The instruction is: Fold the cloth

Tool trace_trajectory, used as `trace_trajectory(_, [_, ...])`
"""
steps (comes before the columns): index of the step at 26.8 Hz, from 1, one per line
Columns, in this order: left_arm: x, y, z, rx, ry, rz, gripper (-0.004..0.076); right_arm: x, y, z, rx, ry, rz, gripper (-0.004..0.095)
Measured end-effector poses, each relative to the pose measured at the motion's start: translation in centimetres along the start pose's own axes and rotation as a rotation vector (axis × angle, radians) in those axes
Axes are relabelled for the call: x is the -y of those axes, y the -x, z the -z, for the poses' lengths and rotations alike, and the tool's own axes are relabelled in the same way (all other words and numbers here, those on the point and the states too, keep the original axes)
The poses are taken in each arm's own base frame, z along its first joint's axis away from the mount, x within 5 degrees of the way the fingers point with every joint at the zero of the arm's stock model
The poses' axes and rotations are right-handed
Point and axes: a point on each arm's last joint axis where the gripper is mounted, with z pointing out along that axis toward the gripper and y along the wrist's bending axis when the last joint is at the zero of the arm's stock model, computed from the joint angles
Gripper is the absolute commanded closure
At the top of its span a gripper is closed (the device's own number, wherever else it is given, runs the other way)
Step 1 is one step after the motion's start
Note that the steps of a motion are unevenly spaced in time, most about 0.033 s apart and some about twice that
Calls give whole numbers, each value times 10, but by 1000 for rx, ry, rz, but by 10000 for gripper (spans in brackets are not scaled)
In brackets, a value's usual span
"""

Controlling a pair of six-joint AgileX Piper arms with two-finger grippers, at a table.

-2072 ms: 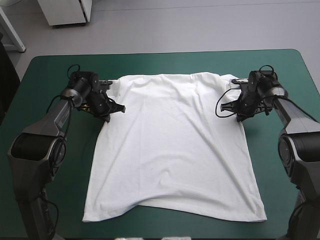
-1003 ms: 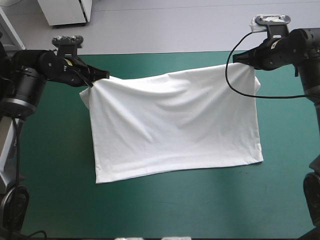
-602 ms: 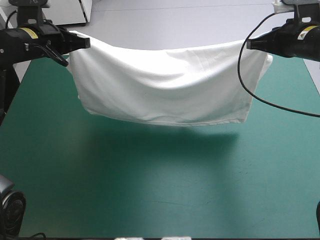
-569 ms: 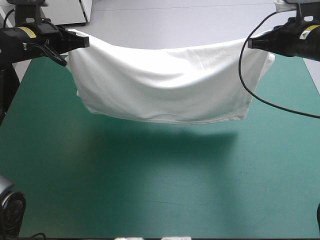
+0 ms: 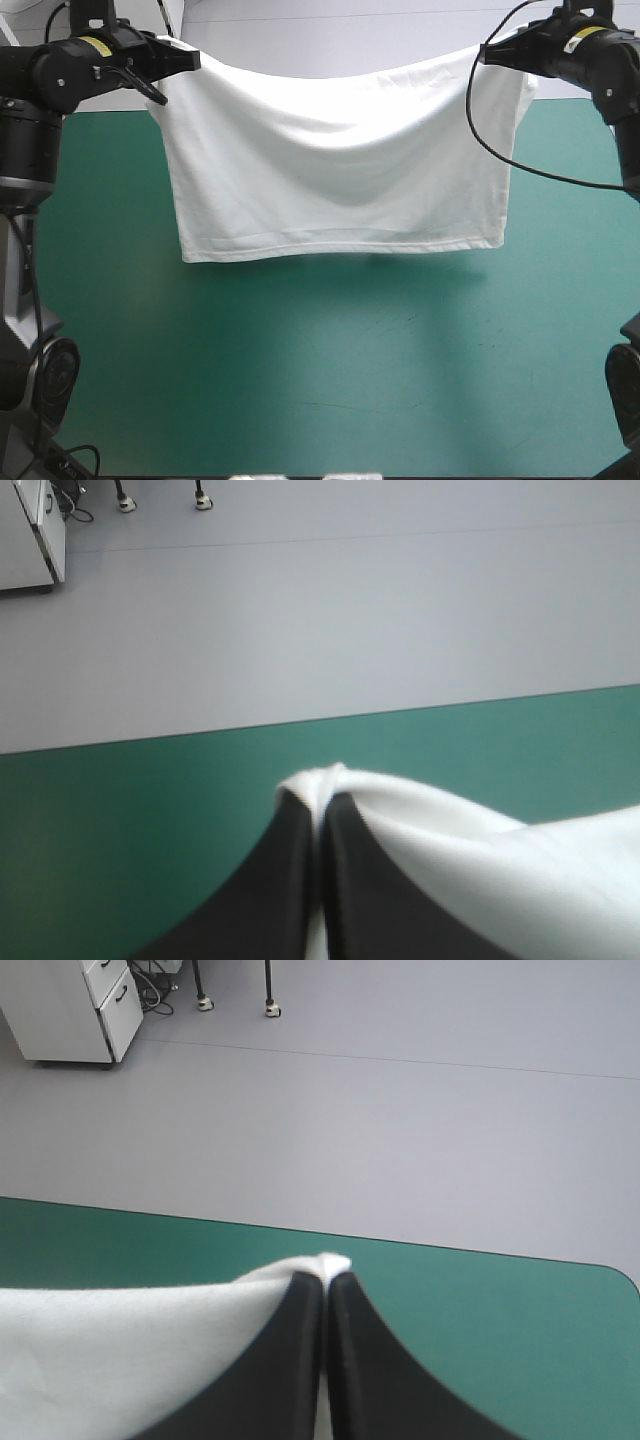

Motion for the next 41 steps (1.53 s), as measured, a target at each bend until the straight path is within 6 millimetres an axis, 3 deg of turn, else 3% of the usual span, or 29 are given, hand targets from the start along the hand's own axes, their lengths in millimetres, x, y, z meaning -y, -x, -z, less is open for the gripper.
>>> trace_trajectory(4, [-5, 4, -39, 123, 15, -3, 733, 2, -4, -36, 51, -11, 1, 925])
trace_trajectory(8, [-5, 13, -38, 219, 24, -12, 733, 3, 7, -34, 111, -14, 5, 925])
trace_trajectory(11, [-7, 4, -48, 148, 37, -21, 733, 1, -2, -40, 27, 3, -10, 925])
trace_trajectory(18, [-17, -65, -127, -313, 61, 5, 733, -1, -66, -100, -399, 43, -71, 925])
trace_trajectory(21, [-20, -91, -153, -447, 69, 23, 733, -2, -91, -117, -536, 55, -82, 925])
trace_trajectory(24, [-22, -113, -164, -545, 79, 40, 733, -2, -115, -125, -638, 57, -91, 925])
trace_trajectory(30, [-21, -160, -164, -663, 105, 47, 733, -2, -169, -120, -796, 54, -116, 925])
trace_trajectory(36, [-8, -200, -127, -718, 85, 29, 733, -5, -222, -90, -912, 61, -142, 925])
trace_trajectory(41, [-8, -240, -90, -794, 89, 29, 733, -8, -258, -54, -967, 74, -165, 925])
